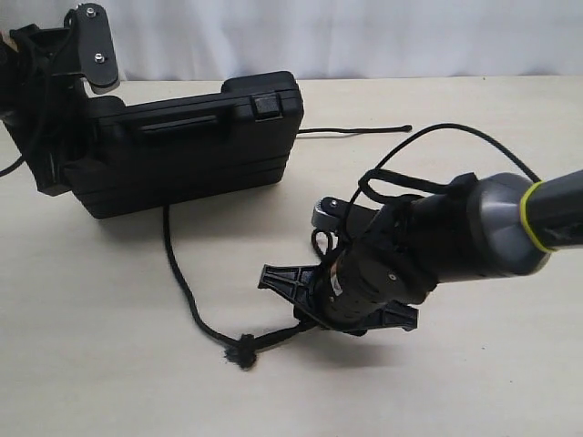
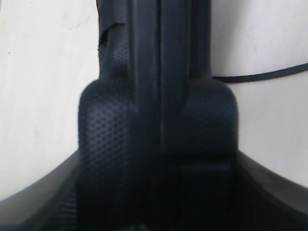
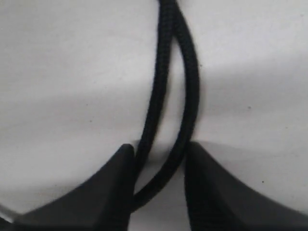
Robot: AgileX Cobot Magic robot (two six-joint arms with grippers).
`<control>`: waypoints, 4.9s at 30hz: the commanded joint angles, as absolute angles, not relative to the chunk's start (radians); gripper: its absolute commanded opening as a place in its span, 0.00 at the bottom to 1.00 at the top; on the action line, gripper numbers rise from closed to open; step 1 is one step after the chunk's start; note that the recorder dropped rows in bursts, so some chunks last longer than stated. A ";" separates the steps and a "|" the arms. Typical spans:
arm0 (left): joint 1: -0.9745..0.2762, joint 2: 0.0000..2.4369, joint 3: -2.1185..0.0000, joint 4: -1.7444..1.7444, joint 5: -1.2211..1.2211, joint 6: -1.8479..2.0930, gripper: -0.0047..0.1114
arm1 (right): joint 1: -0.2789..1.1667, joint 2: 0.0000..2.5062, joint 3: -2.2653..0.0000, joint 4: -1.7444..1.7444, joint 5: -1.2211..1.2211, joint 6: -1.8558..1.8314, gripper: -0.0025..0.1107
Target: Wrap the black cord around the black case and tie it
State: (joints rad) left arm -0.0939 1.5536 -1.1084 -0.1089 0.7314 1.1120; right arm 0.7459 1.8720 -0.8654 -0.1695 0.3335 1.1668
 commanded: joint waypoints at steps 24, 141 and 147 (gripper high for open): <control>-0.094 1.559 -1.108 -0.116 0.726 1.101 0.04 | 0.747 1.761 -0.738 -0.453 -0.220 1.069 0.06; -0.094 1.483 -1.171 -0.538 0.647 1.043 0.88 | 0.745 1.806 -0.965 -0.277 -0.369 1.026 0.06; -0.037 1.637 -1.258 -0.547 0.706 0.741 0.88 | 0.745 1.806 -0.965 -0.277 -0.369 1.026 0.06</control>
